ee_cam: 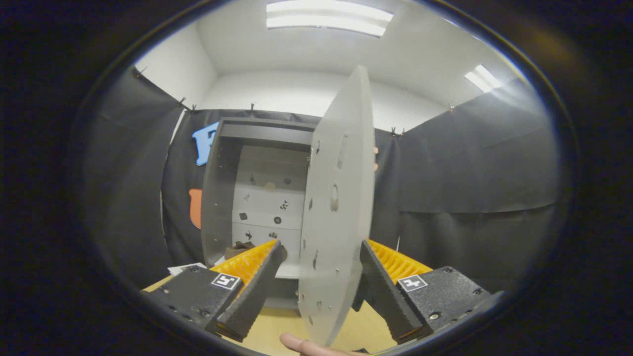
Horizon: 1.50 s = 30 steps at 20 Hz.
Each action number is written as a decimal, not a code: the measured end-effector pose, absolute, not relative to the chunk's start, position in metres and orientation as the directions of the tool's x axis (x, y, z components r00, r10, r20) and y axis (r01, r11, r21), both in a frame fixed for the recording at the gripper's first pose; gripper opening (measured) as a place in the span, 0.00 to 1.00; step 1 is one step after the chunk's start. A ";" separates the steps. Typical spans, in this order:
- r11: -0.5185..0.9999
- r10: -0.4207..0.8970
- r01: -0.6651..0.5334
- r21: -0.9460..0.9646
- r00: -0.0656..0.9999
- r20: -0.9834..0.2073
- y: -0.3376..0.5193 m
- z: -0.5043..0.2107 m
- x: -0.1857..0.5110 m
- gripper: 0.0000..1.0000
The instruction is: Open the shoe cabinet door, grab the shoes and put them into the shoe cabinet, then close the shoe cabinet door.
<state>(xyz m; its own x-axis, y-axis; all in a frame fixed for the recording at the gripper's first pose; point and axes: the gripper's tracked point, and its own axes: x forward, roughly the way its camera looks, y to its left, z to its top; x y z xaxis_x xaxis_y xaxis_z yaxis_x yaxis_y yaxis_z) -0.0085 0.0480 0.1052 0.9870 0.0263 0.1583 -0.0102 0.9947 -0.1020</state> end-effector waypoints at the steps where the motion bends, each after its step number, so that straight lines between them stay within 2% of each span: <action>1: 0.994 0.013 0.006 -0.106 0.984 0.177 0.035 0.107 -0.014 1.00; 7: 0.993 -0.028 0.051 -0.111 0.979 0.201 -0.035 0.098 -0.052 1.00; 11: 0.987 -0.120 0.138 -0.088 0.975 0.185 -0.104 0.090 -0.058 1.00; 20: 0.984 -0.170 0.172 -0.053 0.984 0.046 -0.192 0.039 0.023 1.00; 26: 0.993 -0.112 0.109 -0.050 0.991 -0.074 -0.200 -0.001 0.092 1.00; 30: 1.000 0.007 -0.007 0.005 0.994 -0.108 -0.171 -0.014 0.114 1.00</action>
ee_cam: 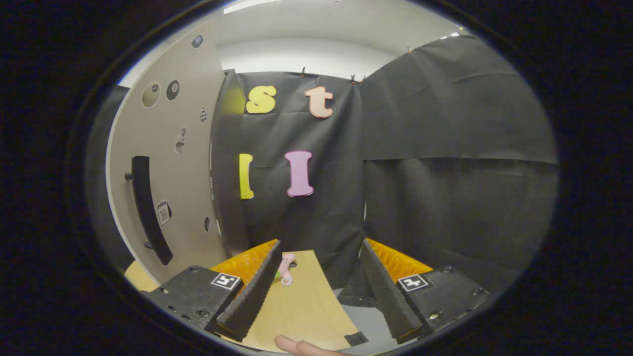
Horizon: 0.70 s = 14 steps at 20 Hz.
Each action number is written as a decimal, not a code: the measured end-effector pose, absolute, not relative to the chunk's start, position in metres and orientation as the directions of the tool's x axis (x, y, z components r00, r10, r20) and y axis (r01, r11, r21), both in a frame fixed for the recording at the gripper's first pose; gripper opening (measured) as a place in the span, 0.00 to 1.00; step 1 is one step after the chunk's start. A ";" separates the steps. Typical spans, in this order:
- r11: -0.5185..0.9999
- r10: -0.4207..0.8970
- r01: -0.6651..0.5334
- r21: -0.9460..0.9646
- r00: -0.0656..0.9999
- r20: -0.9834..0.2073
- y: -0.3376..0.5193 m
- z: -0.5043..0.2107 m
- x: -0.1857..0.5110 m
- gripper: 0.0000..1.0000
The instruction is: Open the shoe cabinet door, grab the shoes and put them into the shoe cabinet, then close the shoe cabinet door.
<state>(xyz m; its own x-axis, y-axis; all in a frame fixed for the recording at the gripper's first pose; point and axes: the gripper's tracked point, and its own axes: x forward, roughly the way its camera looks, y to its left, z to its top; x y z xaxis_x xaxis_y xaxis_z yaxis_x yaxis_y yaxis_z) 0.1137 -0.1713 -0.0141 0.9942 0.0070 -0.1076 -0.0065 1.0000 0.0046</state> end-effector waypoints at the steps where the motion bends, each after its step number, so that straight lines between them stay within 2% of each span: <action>1: 0.999 0.038 -0.037 0.017 0.993 -0.112 -0.161 -0.014 0.115 1.00; 7: 0.988 0.153 -0.156 -0.019 0.982 -0.113 -0.110 -0.013 0.106 1.00; 11: 0.956 0.285 -0.291 -0.024 0.948 -0.143 -0.053 -0.019 0.094 1.00; 12: 0.951 0.297 -0.307 -0.044 0.943 -0.150 -0.043 -0.020 0.092 1.00; 14: 0.958 0.268 -0.278 -0.072 0.955 -0.124 -0.043 -0.012 0.087 0.94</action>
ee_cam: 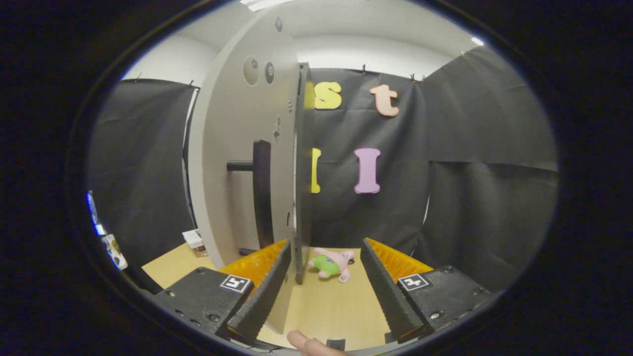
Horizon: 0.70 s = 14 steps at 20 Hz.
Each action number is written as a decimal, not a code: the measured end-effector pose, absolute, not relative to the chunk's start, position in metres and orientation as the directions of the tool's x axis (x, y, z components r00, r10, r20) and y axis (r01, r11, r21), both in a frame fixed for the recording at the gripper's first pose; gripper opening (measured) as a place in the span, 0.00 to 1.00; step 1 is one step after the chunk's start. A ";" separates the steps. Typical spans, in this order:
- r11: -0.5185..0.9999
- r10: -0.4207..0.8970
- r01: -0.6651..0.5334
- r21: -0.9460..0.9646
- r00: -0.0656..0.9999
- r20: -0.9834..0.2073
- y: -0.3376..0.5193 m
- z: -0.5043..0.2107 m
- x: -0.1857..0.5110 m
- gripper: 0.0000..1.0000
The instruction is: Open the shoe cabinet door, grab the shoes and put them into the shoe cabinet, then close the shoe cabinet door.
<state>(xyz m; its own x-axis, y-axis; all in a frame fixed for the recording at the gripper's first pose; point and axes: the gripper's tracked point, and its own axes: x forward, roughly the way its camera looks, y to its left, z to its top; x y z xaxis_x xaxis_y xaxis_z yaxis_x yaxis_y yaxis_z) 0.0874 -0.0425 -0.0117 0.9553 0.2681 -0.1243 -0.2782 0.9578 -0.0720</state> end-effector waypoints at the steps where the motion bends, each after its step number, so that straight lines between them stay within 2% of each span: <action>1: 0.958 0.267 -0.277 -0.069 0.956 -0.125 -0.040 -0.012 0.086 0.94; 6: 0.955 0.291 -0.295 -0.013 0.948 -0.127 -0.019 -0.014 0.075 0.94; 14: 0.956 0.275 -0.283 -0.082 0.957 -0.097 0.018 -0.011 0.064 0.94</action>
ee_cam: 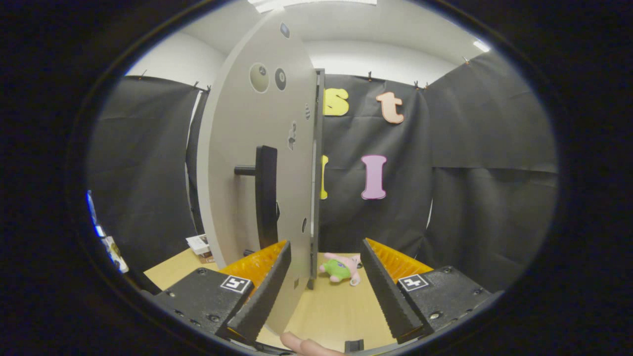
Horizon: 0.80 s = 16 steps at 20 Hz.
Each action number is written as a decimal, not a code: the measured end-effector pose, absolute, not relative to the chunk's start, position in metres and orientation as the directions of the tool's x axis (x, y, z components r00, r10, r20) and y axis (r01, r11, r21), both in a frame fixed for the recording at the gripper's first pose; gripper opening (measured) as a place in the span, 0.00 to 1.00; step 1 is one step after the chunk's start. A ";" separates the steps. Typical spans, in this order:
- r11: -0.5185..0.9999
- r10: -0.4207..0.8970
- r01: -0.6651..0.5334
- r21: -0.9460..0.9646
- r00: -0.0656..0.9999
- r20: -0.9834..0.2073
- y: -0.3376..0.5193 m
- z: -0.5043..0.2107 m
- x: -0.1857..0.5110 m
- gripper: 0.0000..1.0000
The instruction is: Open the shoe cabinet door, grab the shoes and put them into the shoe cabinet, then close the shoe cabinet door.
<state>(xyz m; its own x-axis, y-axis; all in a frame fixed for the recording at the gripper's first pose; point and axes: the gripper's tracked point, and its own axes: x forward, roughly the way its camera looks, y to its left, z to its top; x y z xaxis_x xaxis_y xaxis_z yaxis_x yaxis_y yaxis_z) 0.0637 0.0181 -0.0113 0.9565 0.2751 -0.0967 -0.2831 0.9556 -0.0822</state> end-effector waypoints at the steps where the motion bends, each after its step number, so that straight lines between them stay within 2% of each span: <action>1: 0.952 0.282 -0.291 -0.091 0.955 -0.096 0.024 -0.012 0.063 0.94; 16: 0.951 0.287 -0.295 -0.091 0.954 -0.087 0.095 -0.017 0.064 0.94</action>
<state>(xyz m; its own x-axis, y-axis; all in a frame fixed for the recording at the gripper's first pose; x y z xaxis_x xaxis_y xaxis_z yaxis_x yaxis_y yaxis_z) 0.0636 0.0946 -0.0174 0.9539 0.2874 -0.0866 -0.2949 0.9512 -0.0912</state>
